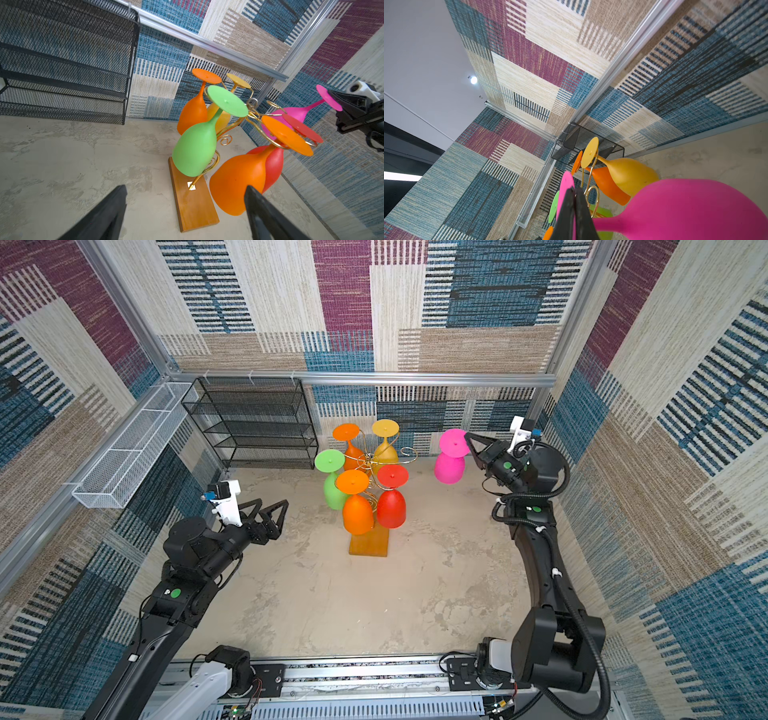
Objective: Take the wine glass off the wine glass rack
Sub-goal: 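Close the right gripper on the magenta glass and pull it off the rack, then bring the magenta glass to the left gripper while it grasps the bowl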
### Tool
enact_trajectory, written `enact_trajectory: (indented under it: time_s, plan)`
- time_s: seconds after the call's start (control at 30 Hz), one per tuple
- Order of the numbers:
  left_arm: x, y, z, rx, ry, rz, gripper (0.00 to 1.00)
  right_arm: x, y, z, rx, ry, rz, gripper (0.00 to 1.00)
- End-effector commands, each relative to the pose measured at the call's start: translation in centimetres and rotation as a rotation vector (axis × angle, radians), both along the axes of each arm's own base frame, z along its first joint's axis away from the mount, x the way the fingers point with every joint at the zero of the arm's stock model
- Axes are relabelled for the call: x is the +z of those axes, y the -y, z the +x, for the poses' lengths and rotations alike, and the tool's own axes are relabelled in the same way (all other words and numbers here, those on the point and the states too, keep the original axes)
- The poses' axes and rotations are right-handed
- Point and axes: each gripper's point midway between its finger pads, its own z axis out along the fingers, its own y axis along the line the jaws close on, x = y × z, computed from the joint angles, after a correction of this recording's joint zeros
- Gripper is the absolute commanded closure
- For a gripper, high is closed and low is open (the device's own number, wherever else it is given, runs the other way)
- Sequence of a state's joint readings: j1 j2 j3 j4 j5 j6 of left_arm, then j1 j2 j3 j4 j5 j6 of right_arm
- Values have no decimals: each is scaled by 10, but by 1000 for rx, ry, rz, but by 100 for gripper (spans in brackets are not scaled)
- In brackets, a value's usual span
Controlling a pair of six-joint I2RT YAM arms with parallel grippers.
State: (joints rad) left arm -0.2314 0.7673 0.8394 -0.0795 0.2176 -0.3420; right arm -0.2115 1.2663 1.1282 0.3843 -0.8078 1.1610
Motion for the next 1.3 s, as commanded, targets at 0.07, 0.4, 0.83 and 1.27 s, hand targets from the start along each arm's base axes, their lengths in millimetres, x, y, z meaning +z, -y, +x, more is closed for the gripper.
enact_trajectory:
  time_s: [0.07, 0.4, 0.83, 1.27]
  plan:
    - [53, 31, -2, -186, 125, -115, 9, 69, 2, -51, -92, 214, -131, 100]
    - [135, 104, -4, -785, 287, -317, 10, 162, -47, -161, 148, 625, -80, 100]
    - [142, 142, 10, -999, 272, -305, 14, 169, -116, -182, 528, 748, 146, 100]
    - [115, 173, 10, -992, 207, -206, 13, 148, -146, -170, 689, 685, 294, 100]
